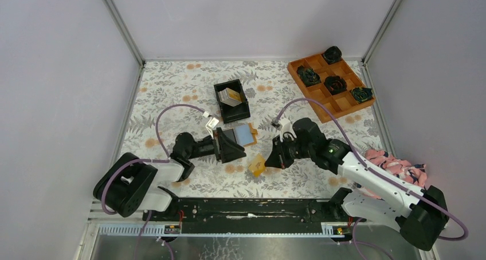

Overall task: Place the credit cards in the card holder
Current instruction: Pick up the credit card from the storage box.

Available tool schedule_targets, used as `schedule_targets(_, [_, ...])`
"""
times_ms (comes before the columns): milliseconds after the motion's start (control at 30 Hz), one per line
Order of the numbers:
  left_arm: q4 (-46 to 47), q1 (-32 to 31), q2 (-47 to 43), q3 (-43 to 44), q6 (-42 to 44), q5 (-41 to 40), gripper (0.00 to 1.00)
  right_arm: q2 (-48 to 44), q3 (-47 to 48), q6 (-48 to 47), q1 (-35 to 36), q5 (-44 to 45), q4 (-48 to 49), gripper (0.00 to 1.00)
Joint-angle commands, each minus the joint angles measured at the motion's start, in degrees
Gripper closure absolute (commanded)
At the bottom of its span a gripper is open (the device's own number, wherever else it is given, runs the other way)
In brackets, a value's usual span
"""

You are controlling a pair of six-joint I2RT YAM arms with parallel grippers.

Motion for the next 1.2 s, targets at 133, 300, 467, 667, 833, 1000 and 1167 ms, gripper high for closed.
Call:
schedule_targets(133, [6.8,-2.1,4.5,0.1,1.6,5.6,0.44,1.2,-1.0,3.0,0.4,-6.7,6.5,1.00])
schedule_targets(300, [12.4,-3.0,9.0,0.5,-0.8,7.0,0.44,3.1,0.1,3.4,0.4,-8.2,7.2,1.00])
schedule_targets(467, [19.9,-3.5,13.1,1.0,-5.4,9.2,0.45,5.3,0.4,3.4,0.3,-9.3,8.4,1.00])
schedule_targets(667, [20.5,-4.3,14.3,1.7,-5.9,10.6,0.48,7.4,1.1,3.5,0.0,-10.4,10.1,1.00])
schedule_targets(833, [20.5,-4.9,15.1,1.8,-6.0,10.8,0.51,8.1,1.9,3.4,-0.7,-11.5,10.5,1.00])
schedule_targets(1000, [20.5,-5.2,16.4,2.3,-6.2,11.2,0.62,7.8,1.5,3.5,-2.0,-12.9,11.0,1.00])
schedule_targets(1167, [20.4,-5.2,17.4,2.8,-6.5,11.2,0.72,7.5,1.0,3.7,-2.9,-13.6,11.3,1.00])
